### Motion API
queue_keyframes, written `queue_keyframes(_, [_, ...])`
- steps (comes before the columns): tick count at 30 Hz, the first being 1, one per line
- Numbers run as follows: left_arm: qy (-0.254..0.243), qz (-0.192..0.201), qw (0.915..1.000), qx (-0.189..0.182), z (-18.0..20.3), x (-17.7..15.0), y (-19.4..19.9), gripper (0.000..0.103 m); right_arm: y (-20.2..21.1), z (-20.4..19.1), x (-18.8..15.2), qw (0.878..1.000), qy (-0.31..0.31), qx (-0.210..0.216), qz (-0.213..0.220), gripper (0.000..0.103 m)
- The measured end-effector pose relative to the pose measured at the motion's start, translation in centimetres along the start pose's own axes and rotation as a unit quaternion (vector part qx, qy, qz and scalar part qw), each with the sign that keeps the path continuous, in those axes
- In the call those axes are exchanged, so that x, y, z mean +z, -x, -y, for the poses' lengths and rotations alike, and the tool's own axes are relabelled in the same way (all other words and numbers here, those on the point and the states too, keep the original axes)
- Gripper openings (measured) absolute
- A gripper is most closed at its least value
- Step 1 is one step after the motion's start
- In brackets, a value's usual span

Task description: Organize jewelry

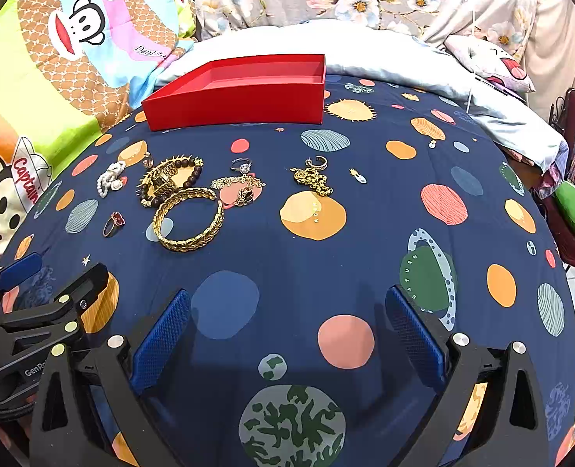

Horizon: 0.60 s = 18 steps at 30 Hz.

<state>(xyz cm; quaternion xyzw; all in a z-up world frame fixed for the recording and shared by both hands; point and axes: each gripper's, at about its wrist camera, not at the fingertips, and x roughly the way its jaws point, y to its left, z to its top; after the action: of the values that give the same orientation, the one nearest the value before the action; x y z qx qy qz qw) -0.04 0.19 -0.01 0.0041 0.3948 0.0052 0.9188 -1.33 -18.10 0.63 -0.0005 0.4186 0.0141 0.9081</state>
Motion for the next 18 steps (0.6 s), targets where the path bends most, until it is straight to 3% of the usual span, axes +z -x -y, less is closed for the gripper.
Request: queue_keyframes(18, [0.000,0.000,1.0000,0.002,0.05,-0.01,-0.11,0.098,0.02,0.02,-0.01,1.000,0.000,0.000,0.000,0.098])
